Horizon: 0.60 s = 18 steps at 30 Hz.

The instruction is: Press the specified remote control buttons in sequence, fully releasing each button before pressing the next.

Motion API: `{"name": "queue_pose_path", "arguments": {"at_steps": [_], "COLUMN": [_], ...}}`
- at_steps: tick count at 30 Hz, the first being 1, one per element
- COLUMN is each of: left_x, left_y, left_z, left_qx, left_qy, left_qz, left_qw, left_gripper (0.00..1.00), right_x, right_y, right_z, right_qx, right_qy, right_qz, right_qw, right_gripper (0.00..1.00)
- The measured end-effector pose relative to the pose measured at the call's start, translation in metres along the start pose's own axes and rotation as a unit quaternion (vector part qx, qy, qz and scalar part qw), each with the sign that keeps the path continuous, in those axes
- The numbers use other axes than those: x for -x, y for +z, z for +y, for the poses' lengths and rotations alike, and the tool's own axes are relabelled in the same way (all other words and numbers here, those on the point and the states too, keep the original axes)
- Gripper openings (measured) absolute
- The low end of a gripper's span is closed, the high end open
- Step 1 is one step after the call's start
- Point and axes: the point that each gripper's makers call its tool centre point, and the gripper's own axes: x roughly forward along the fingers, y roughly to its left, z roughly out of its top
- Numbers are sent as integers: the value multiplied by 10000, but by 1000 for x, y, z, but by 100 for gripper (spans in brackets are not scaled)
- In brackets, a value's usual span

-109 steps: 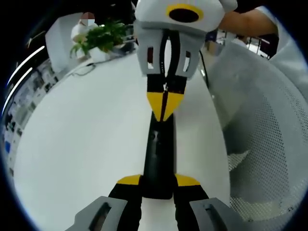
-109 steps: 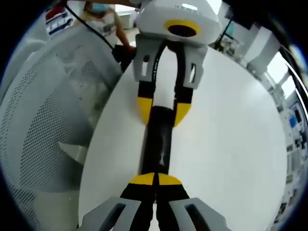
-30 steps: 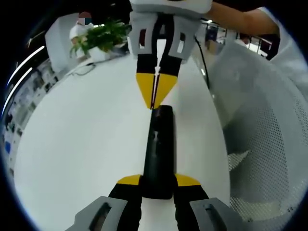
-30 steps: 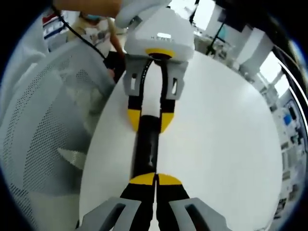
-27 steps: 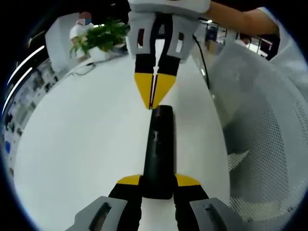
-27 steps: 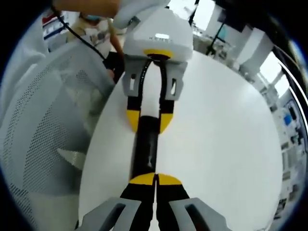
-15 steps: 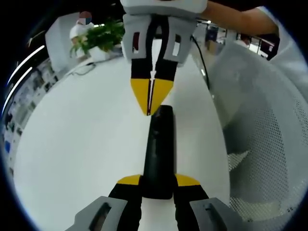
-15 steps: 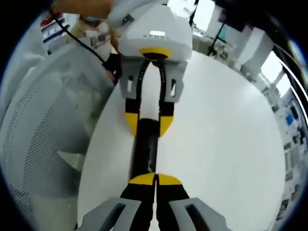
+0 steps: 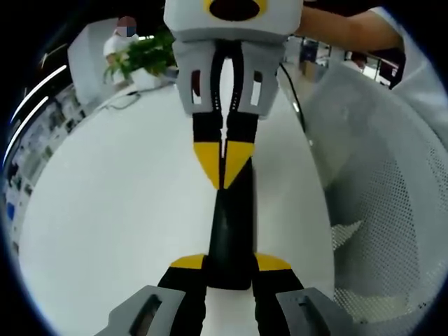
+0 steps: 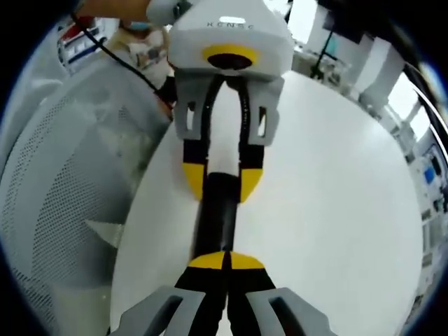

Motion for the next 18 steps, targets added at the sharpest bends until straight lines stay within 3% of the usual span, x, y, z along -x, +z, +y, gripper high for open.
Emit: {"name": "queue_pose_path", "arguments": {"at_steps": [18], "left_x": [0], "left_y": [0], "left_z": [1], "left_qx": [13], "left_qy": [-9], "left_qz": [-82], "left_qw": [10000], "left_gripper": [24], "right_x": [-8], "right_y": [2], "right_z": [2], "right_qx": [70], "right_qy": [255], "right_qz": [92], "right_qw": [9996], "right_gripper": [0]}}
